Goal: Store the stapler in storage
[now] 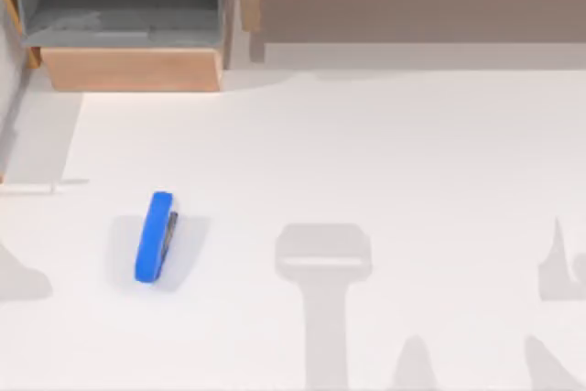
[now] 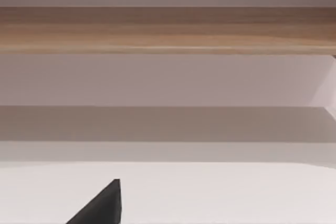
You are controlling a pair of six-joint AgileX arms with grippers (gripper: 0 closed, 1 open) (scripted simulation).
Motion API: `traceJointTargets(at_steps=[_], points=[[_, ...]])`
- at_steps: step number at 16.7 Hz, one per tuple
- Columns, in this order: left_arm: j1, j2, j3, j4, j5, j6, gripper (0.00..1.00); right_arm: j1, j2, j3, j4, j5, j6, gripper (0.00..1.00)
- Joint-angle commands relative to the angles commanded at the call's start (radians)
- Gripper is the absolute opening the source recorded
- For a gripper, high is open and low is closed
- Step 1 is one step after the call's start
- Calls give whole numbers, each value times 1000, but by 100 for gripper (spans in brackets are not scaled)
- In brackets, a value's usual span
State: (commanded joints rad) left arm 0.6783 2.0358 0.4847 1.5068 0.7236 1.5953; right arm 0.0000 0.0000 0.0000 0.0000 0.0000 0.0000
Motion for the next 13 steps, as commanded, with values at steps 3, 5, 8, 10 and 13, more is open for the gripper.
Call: traceJointTargets(at_steps=[3, 5, 8, 10, 13], points=[[0, 0, 0, 0, 0, 0, 100, 0, 0, 0, 0, 0, 0, 100], [-2, 0, 1, 0, 0, 0, 100, 0, 0, 0, 0, 0, 0, 100], [19, -9, -24, 15, 21, 2, 100, 0, 0, 0, 0, 0, 0, 100], [42, -19, -52, 32, 43, 3, 100, 0, 0, 0, 0, 0, 0, 100], [48, -22, -60, 36, 49, 3, 100, 0, 0, 0, 0, 0, 0, 100]])
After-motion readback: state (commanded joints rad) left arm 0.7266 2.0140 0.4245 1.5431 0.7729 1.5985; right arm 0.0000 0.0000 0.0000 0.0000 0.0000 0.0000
